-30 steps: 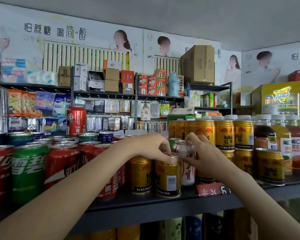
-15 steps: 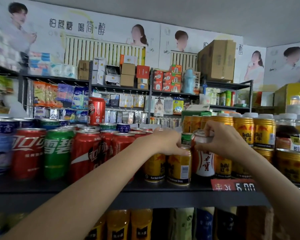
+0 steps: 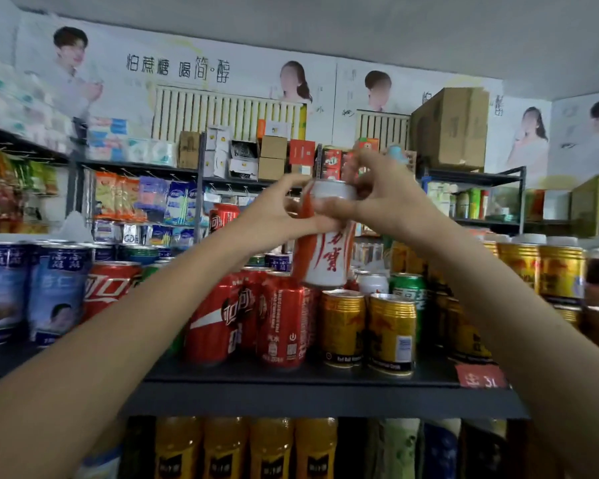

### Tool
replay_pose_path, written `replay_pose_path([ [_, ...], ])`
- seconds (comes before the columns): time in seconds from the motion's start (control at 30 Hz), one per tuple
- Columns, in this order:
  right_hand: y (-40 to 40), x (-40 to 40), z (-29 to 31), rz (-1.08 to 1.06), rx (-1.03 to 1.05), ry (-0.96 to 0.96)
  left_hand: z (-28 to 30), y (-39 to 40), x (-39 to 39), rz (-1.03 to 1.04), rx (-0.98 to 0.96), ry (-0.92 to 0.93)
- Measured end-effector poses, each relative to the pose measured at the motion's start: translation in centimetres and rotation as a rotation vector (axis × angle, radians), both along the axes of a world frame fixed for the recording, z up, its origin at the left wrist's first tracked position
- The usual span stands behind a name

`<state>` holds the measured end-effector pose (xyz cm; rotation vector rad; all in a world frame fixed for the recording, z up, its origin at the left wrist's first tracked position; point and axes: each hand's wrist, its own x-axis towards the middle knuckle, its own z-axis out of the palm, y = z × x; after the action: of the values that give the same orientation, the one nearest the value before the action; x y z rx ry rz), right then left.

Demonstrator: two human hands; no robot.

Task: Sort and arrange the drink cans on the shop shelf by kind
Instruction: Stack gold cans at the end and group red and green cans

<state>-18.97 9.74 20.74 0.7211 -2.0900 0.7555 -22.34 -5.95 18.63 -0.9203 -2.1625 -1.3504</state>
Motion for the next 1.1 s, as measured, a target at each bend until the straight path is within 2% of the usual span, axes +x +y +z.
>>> replay_pose_path([
  [0.13,-0.7,-0.9,-0.8,0.044,0.034,-0.029,0.4,-1.1,0.2,0.001,-0.121,-0.024],
  [0.27,2.2,-1.8,-0.3,0.151,-0.145,-0.241,0.7,-1.4,-0.2,0.051,-0.102,-0.038],
  [0.3,3.2,-2.3,-0.4,0.098,-0.106,-0.306,0.7,-1.4,-0.2,0.05,-0.097,-0.038],
  [0.4,4.6,-4.9,-2.9,-0.197,0.382,-0.515,0.5,-1.2,-0.3,0.038,-0.096,-0.051],
  [0.47,4.0,-6.6,-5.0,-0.285,0.538,-0.583,0.3,-0.9,-0.2,0.05,-0.107,-0.053],
  [0.6,3.5,-8.1,-6.7,-0.214,0.431,-0.595,0.4,-0.4,-0.4,0.083,-0.15,-0.035],
  [0.83,5.1,-8.3,-6.6,-0.207,0.415,-0.598,0.2,1.0,-1.1,0.139,-0.225,-0.038],
  [1.0,7.9,-6.7,-5.5,-0.359,0.526,-0.63,-0.4,2.2,-2.0,0.179,-0.357,-0.037],
  [1.1,9.9,-5.5,-6.2,-0.398,0.502,-0.646,-0.6,2.6,-2.3,0.23,-0.467,-0.034],
])
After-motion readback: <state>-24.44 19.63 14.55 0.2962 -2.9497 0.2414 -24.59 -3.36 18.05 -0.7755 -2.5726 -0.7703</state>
